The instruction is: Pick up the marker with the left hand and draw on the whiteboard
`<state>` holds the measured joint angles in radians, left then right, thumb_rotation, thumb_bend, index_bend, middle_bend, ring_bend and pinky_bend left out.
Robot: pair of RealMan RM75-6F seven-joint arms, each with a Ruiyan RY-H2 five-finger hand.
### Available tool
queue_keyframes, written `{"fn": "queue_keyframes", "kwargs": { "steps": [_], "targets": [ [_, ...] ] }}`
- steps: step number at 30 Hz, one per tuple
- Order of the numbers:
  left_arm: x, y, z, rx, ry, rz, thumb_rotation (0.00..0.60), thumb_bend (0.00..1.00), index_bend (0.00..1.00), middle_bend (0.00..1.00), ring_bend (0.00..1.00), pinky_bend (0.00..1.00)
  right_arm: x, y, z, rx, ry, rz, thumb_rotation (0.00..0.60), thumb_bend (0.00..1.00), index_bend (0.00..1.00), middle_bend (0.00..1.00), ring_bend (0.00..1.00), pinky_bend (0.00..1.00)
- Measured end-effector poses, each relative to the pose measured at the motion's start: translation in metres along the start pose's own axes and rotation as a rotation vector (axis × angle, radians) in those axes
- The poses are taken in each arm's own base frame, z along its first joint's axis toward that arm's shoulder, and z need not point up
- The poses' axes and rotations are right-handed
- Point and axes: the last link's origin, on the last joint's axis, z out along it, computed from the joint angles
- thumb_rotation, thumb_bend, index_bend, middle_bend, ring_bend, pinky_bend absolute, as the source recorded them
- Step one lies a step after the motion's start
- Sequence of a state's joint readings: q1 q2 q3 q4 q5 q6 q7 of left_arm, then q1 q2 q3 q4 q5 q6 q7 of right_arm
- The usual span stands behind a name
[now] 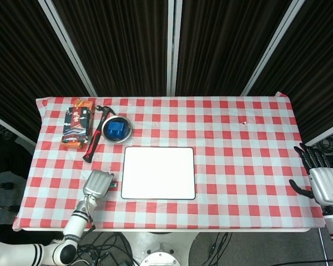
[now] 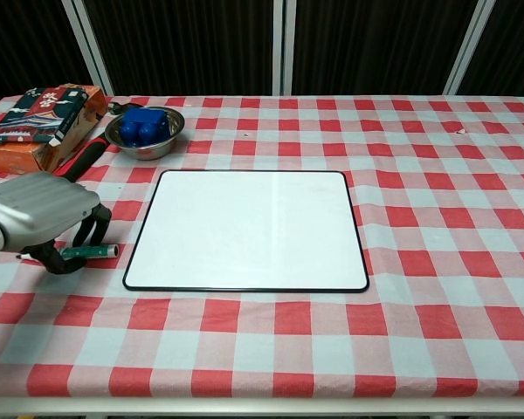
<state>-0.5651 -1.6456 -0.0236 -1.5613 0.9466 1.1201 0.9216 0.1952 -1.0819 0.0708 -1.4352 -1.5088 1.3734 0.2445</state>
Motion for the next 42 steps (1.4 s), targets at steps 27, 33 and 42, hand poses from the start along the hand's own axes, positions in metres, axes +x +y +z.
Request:
{"fn": "queue_keyframes", "kwargs": {
  "steps": [27, 33, 42],
  "targets": [
    [0.064, -0.011, 0.024, -0.295, 0.251, -0.728, 0.600, 0.39, 0.51, 0.55, 0.68, 0.95, 0.007, -0.003, -0.006, 0.007, 0.023, -0.007, 0.600, 0.18, 0.00, 0.00, 0.00, 0.00],
    [0.069, 0.001, 0.057, -0.380, 0.269, -0.735, 0.600, 0.40, 0.50, 0.55, 0.68, 0.94, 0.009, -0.003, -0.008, 0.004, 0.022, -0.011, 0.600, 0.18, 0.00, 0.00, 0.00, 0.00],
    [0.072, 0.031, 0.096, -0.439, 0.263, -0.663, 0.600, 0.40, 0.50, 0.55, 0.68, 0.94, 0.010, -0.003, -0.008, -0.002, 0.020, -0.012, 0.600, 0.18, 0.00, 0.00, 0.00, 0.00]
  ]
}}
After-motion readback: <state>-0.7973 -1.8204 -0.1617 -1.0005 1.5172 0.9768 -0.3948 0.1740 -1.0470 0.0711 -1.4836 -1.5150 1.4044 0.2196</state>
